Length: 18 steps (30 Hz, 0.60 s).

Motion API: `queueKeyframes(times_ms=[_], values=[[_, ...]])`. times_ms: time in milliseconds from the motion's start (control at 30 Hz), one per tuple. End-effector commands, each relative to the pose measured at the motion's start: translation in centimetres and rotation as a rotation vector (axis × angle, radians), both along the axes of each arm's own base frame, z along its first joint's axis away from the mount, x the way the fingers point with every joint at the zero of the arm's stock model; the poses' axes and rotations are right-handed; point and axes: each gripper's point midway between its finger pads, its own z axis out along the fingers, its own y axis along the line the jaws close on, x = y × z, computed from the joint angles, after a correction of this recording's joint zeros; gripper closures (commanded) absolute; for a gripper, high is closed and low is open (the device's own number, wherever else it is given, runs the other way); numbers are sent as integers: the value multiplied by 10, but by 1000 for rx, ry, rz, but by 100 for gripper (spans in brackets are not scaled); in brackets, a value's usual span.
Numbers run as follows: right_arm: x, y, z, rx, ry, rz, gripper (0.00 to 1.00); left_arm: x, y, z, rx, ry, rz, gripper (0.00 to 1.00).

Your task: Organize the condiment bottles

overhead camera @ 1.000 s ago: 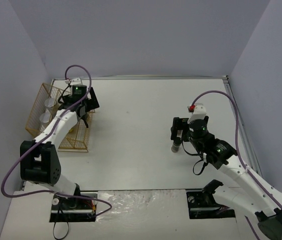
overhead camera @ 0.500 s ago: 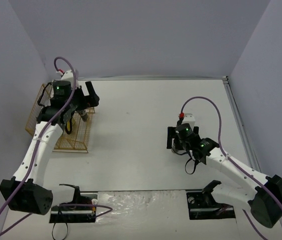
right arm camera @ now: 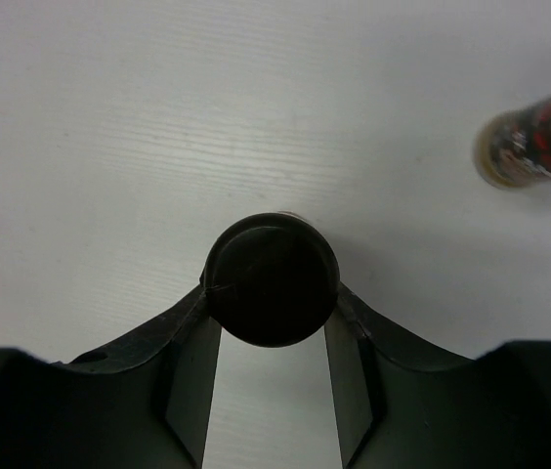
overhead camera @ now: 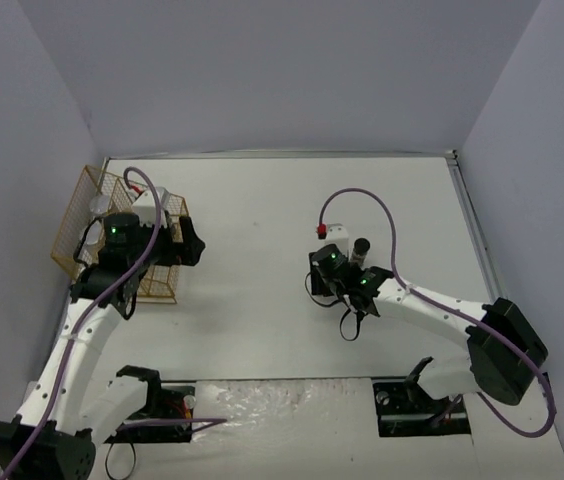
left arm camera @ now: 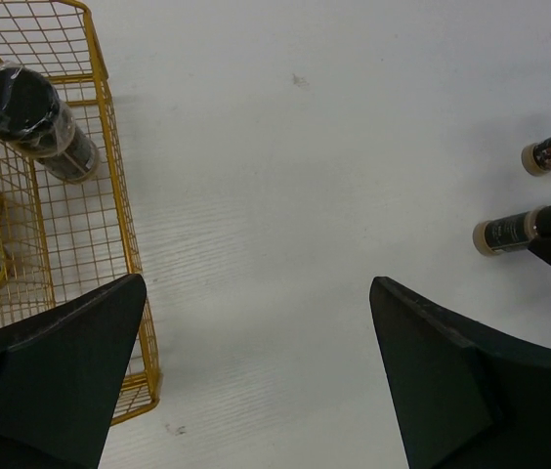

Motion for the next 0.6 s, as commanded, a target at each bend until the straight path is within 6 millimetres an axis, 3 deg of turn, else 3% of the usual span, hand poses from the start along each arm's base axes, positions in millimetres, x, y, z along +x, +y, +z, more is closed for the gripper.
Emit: queueKeyframes(times_ms=[0,133,167,233,400,500,567], values=[[30,58,27,81,-102,105,91,8,6,44,14,-194,21,3],[48,97,40,103,-147,198,94,7,3,40,2,-184,8,3],[49,103,31,81,-134,221,94,8,1,38,-1,-179,0,3],[57,120,37,82,-148,255,94,8,-1,36,-6,-169,-7,3],[59,143,23,55,-129,311,93,9,-4,32,-10,-156,-22,3],[58,146,20,45,-124,325,83,11,-5,30,-10,-147,-27,3],[57,146,18,34,-117,333,67,12,-8,27,-18,-132,-42,3]])
